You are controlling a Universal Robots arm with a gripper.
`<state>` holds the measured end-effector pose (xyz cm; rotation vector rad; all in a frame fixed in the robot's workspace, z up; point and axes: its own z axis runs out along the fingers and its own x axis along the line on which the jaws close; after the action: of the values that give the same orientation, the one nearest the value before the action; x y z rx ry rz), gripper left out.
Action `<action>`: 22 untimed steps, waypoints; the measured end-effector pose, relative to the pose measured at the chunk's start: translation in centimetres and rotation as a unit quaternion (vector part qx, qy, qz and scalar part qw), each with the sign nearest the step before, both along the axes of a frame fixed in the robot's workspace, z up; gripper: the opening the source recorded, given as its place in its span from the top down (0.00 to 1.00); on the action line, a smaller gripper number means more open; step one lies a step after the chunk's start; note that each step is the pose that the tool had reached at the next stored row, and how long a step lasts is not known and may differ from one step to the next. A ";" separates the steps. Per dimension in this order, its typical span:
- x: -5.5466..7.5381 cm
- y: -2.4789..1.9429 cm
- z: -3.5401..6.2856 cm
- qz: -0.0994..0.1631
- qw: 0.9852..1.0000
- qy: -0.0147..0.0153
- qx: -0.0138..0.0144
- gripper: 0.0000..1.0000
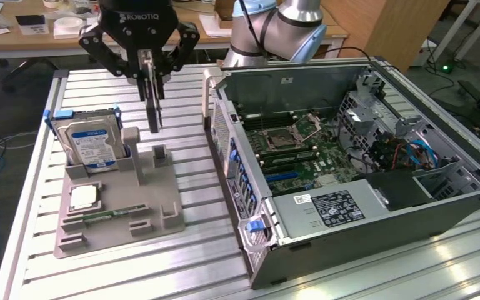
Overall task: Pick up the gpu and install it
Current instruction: 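Pick up the gpu and move the gpu toward the slot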
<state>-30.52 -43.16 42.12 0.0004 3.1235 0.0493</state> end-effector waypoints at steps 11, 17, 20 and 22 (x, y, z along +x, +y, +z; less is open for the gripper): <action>0.1 0.00 0.49 0.000 1.000 0.000 0.000 0.72; 0.9 0.00 0.47 0.000 1.000 0.000 0.000 0.72; 1.5 0.00 0.48 0.000 1.000 0.000 0.000 0.72; 1.8 0.00 0.47 0.000 1.000 0.000 0.000 0.72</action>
<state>-28.70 -43.16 42.59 0.0004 3.1234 0.0495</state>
